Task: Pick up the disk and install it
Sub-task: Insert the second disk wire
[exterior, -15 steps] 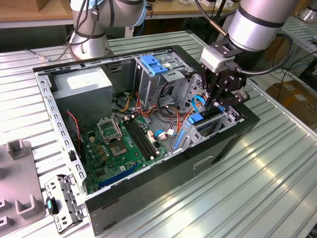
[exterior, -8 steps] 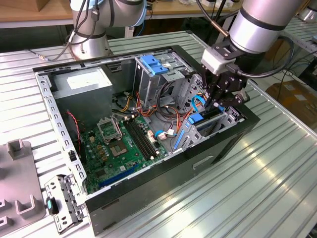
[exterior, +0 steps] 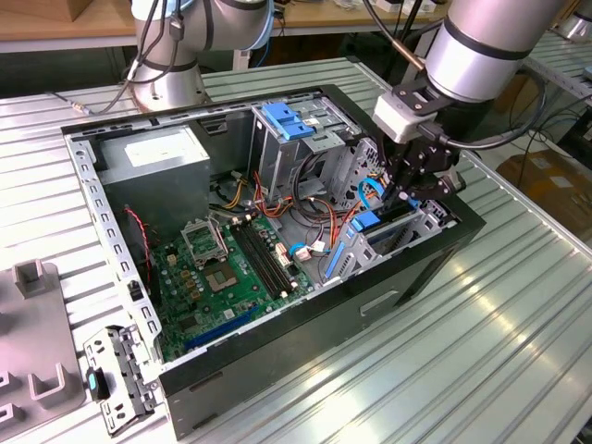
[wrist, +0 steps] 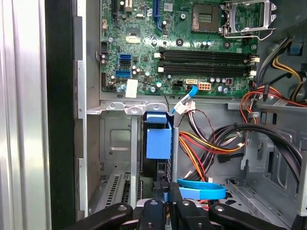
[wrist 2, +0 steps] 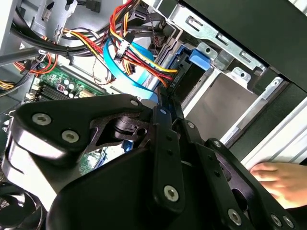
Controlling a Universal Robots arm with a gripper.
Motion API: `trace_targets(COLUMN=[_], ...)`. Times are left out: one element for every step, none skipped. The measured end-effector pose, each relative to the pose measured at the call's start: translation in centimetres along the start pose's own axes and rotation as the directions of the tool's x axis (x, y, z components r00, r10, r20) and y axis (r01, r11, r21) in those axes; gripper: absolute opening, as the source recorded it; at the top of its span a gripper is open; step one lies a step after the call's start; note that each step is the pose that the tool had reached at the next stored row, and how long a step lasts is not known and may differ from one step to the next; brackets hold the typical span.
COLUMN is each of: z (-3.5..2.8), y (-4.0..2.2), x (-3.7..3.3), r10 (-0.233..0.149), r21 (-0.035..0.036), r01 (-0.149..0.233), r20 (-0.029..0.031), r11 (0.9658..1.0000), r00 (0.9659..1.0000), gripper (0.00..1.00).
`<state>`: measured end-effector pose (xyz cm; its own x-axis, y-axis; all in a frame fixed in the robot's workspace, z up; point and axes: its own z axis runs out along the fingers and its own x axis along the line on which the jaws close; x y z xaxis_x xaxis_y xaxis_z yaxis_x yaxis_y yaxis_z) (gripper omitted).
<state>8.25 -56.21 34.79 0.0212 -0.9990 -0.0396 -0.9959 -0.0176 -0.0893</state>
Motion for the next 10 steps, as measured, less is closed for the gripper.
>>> trace_targets(z=[0.05,0.01,-0.01,-0.01,0.0,0.04,0.05,0.05,0.05,0.05], y=[0.01,0.01,0.02,0.05,0.05,0.05,0.05,0.05,0.05,0.05], x=[0.0,0.0,0.0,0.0,0.0,0.0,0.0,0.0,0.0,0.0], r10=[0.0,0.0,0.0,0.0,0.0,0.0,0.0,0.0,0.0,0.0], r21=[0.0,0.0,0.0001,0.0,0.0,0.0,0.0,0.0,0.0,0.0], r01=[0.0,0.0,0.0,0.0,0.0,0.0,0.0,0.0,0.0,0.0], r20=[0.0004,0.0005,0.0003,0.0003,0.0002,0.0004,0.0005,0.0007,0.0008,0.0008], r11=[1.0,1.0,1.0,1.0,1.0,1.0,1.0,1.0,1.0,1.0], r00=[1.0,1.0,1.0,1.0,1.0,1.0,1.0,1.0,1.0,1.0], gripper=[0.16,0.16,0.16,0.16,0.16,0.16,0.16,0.16,0.16,0.16])
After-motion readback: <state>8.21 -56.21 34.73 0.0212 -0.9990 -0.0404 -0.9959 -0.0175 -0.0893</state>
